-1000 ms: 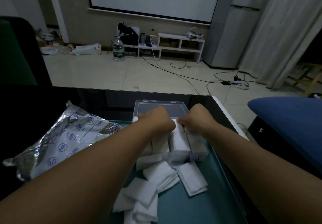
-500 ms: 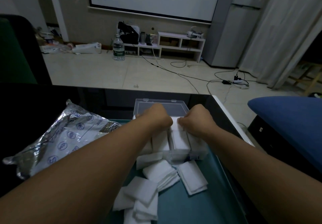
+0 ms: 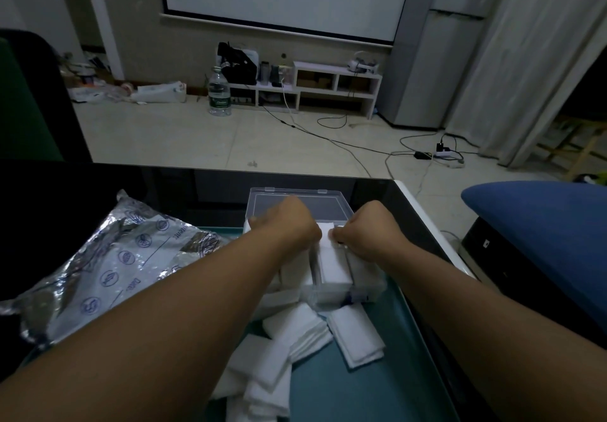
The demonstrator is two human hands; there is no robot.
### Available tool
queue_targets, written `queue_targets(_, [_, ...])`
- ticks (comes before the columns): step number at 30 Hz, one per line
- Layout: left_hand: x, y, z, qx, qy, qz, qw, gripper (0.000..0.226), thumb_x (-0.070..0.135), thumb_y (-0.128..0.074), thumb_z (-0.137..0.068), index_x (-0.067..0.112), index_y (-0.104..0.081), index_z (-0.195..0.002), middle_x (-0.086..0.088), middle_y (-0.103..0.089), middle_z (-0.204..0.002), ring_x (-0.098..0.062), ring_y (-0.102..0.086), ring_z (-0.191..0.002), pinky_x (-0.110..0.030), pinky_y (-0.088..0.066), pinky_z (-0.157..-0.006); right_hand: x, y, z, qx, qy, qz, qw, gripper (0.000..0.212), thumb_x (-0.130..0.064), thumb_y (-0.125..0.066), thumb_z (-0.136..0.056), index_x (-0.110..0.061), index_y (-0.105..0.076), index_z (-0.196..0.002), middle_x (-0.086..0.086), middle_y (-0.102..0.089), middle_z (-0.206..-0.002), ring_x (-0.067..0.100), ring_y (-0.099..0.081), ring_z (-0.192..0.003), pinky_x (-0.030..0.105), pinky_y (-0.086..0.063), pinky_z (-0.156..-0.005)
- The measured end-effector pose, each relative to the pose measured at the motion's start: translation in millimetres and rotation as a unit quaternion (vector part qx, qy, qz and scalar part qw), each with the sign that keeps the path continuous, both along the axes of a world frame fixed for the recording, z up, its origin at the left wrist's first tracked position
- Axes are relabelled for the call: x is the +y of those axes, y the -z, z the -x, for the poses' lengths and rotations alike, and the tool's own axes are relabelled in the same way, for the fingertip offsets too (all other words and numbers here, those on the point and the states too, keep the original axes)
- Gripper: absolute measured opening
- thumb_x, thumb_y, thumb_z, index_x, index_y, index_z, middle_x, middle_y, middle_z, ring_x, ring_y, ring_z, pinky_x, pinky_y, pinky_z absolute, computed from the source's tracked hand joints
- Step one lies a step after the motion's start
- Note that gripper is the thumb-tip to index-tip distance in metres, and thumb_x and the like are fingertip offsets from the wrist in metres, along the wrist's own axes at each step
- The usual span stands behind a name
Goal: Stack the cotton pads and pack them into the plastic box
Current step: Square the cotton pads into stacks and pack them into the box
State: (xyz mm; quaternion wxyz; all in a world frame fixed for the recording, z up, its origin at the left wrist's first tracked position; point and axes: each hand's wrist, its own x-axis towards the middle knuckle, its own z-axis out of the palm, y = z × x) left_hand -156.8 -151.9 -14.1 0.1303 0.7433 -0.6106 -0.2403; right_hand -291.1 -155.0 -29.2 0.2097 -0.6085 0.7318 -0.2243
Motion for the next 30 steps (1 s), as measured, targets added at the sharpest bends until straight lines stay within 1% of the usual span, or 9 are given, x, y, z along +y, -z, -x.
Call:
queue_targets(5, [-0.9, 0.8, -4.4, 0.002, 0.029, 0.057, 0.998, 0.014, 0.021, -0.066, -0.086, 0.015, -0.054, -0.086, -0.005, -0.061, -0.087, -0.025, -0.061, -0.083, -0.037, -0.055, -0.078, 5.4, -2.4, 2.8, -0.051, -0.013, 0.036, 0.998, 0.029, -0.03, -0.076, -0.081, -0.002, -0.069, -0.082, 0.007, -0.06, -0.063, 0.014, -0.057, -0.056, 0.026, -0.045, -0.048])
queue_targets(8, [10.1, -9.5, -6.5, -0.046, 0.075, 0.14, 0.986, 0.011, 0.021, -0.059, -0.091, 0.014, -0.055, -0.083, -0.002, -0.054, -0.073, -0.018, -0.052, -0.067, -0.029, -0.044, -0.058, 10.0, -9.6, 10.2, -0.108, 0.002, 0.088, 0.99, 0.034, -0.026, -0.066, -0.088, 0.007, -0.07, -0.083, 0.022, -0.067, -0.074, 0.026, -0.06, -0.062, 0.044, -0.058, -0.071])
queue_targets(9, [16.4, -12.8, -8.1, -0.073, 0.115, 0.169, 0.976, 0.01, 0.022, -0.055, -0.094, 0.013, -0.059, -0.092, -0.003, -0.057, -0.081, -0.018, -0.055, -0.074, -0.03, -0.047, -0.063, 12.0, -12.6, 14.8, -0.118, 0.01, 0.112, 0.987, 0.033, -0.024, -0.063, -0.089, 0.008, -0.069, -0.084, 0.023, -0.067, -0.077, 0.032, -0.062, -0.066, 0.047, -0.057, -0.074])
queue_targets(11, [27.5, -11.3, -11.9, -0.132, 0.241, 0.199, 0.941, 0.029, 0.029, -0.046, -0.099, 0.016, -0.057, -0.123, -0.006, -0.058, -0.119, -0.022, -0.056, -0.106, -0.037, -0.049, -0.09, 18.4, -17.9, 26.0, -0.108, 0.013, 0.158, 0.981, 0.027, -0.02, -0.057, -0.093, 0.003, -0.071, -0.087, 0.019, -0.07, -0.083, 0.033, -0.066, -0.077, 0.041, -0.056, -0.071])
queue_targets(14, [41.2, -1.3, -15.5, -0.208, 0.382, 0.165, 0.885, 0.056, 0.047, -0.028, -0.103, 0.021, -0.027, -0.152, -0.004, -0.021, -0.161, -0.022, -0.019, -0.147, -0.044, -0.02, -0.119, 36.7, -20.5, 39.0, -0.047, -0.063, 0.184, 0.98, 0.025, -0.016, -0.047, -0.098, -0.012, -0.07, -0.108, 0.001, -0.069, -0.101, 0.01, -0.061, -0.087, 0.022, -0.048, -0.076])
queue_targets(17, [44.9, 8.1, -11.3, -0.227, 0.387, 0.1, 0.888, 0.071, 0.058, -0.017, -0.101, 0.015, -0.011, -0.156, -0.004, -0.008, -0.164, -0.017, -0.006, -0.151, -0.043, -0.003, -0.122, 51.2, -8.9, 48.9, 0.044, -0.184, 0.137, 0.972, 0.031, -0.021, -0.043, -0.099, -0.016, -0.063, -0.123, -0.001, -0.061, -0.122, 0.007, -0.051, -0.109, 0.023, -0.04, -0.092])
queue_targets(21, [45.5, 14.1, -5.9, -0.202, 0.364, 0.051, 0.908, 0.079, 0.063, -0.016, -0.098, 0.012, -0.002, -0.157, -0.005, -0.004, -0.165, -0.017, -0.006, -0.151, -0.04, -0.006, -0.122, 56.2, 7.1, 53.6, 0.145, -0.255, 0.086, 0.952, 0.047, -0.041, -0.032, -0.099, -0.023, -0.053, -0.137, -0.005, -0.045, -0.147, 0.01, -0.024, -0.143, 0.032, -0.018, -0.116])
queue_targets(26, [43.5, 17.9, -8.5, -0.162, 0.352, 0.047, 0.921, 0.079, 0.064, -0.016, -0.097, 0.014, -0.004, -0.157, -0.004, -0.004, -0.165, -0.014, -0.003, -0.151, -0.038, -0.005, -0.123, 58.1, 7.1, 50.8, 0.127, -0.244, 0.116, 0.954, 0.046, -0.045, -0.034, -0.098, -0.022, -0.056, -0.132, -0.007, -0.049, -0.142, 0.009, -0.025, -0.141, 0.034, -0.019, -0.115])
queue_targets(30, [55.0, 5.4, -14.8, -0.101, 0.326, 0.125, 0.932, 0.069, 0.057, -0.021, -0.101, 0.019, -0.008, -0.157, 0.002, -0.005, -0.165, -0.009, -0.003, -0.15, -0.031, -0.002, -0.121, 73.2, 1.0, 51.1, 0.064, -0.183, 0.225, 0.955, 0.04, -0.036, -0.042, -0.09, -0.018, -0.064, -0.119, -0.004, -0.061, -0.119, 0.008, -0.047, -0.118, 0.032, -0.039, -0.103])
